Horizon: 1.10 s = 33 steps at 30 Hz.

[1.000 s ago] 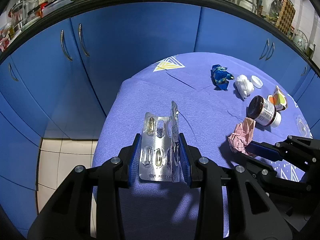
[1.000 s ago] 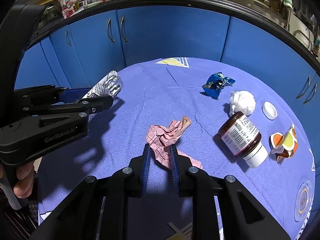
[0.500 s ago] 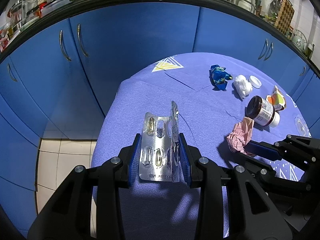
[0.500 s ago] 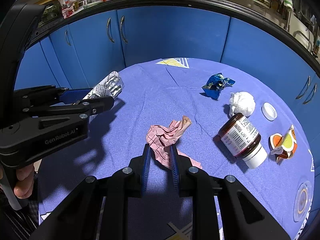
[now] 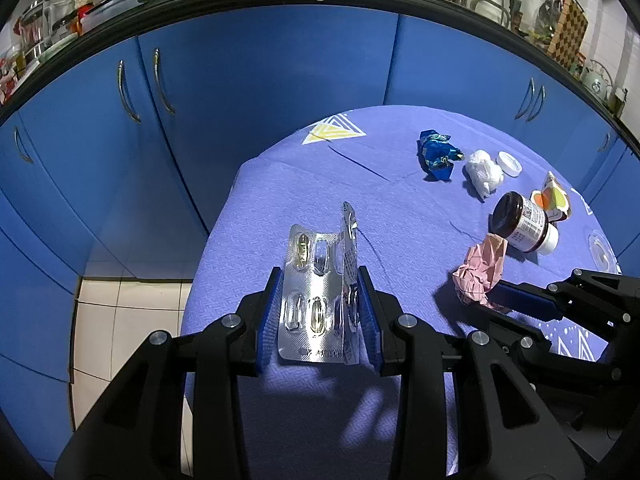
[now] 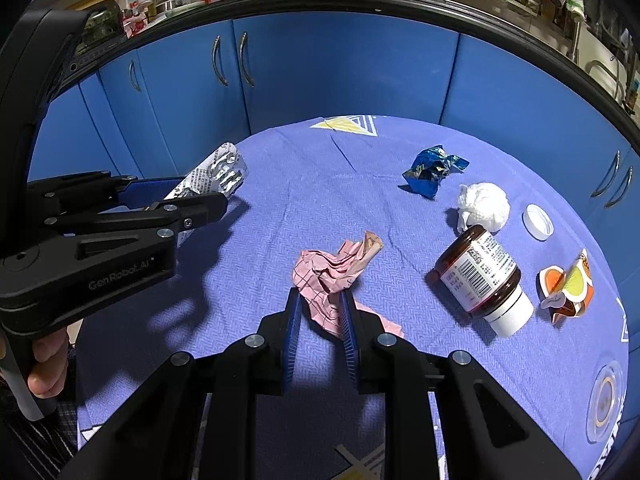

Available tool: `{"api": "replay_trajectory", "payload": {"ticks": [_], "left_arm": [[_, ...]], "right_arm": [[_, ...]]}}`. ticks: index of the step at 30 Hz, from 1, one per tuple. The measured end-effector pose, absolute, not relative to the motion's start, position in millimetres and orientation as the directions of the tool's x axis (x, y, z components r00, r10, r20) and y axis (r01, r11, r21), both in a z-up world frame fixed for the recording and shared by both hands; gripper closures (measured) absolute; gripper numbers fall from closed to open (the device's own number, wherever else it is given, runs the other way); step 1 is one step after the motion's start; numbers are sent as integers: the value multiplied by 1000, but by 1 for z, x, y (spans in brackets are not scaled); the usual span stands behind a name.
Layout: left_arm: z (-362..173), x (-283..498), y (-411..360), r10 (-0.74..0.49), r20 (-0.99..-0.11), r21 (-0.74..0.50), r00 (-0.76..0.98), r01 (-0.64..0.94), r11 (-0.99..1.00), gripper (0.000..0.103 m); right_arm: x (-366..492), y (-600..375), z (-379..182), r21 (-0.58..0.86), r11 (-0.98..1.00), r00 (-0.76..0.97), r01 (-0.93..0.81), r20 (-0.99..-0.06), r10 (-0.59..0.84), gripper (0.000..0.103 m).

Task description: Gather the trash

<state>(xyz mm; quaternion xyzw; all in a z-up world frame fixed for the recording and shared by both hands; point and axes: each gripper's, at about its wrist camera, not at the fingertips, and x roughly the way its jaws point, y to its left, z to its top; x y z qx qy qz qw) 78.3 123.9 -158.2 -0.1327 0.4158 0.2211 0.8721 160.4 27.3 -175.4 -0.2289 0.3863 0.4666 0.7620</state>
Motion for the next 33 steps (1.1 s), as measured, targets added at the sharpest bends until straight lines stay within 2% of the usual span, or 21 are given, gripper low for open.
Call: {"api": "replay_trajectory", "payload": {"ticks": [33], "left_arm": [[-155,81,113,263,-777,-49,572,-471,881,66]], "right_arm": [[165,17,-171,9,484,286,-875,-797,532,83]]}}
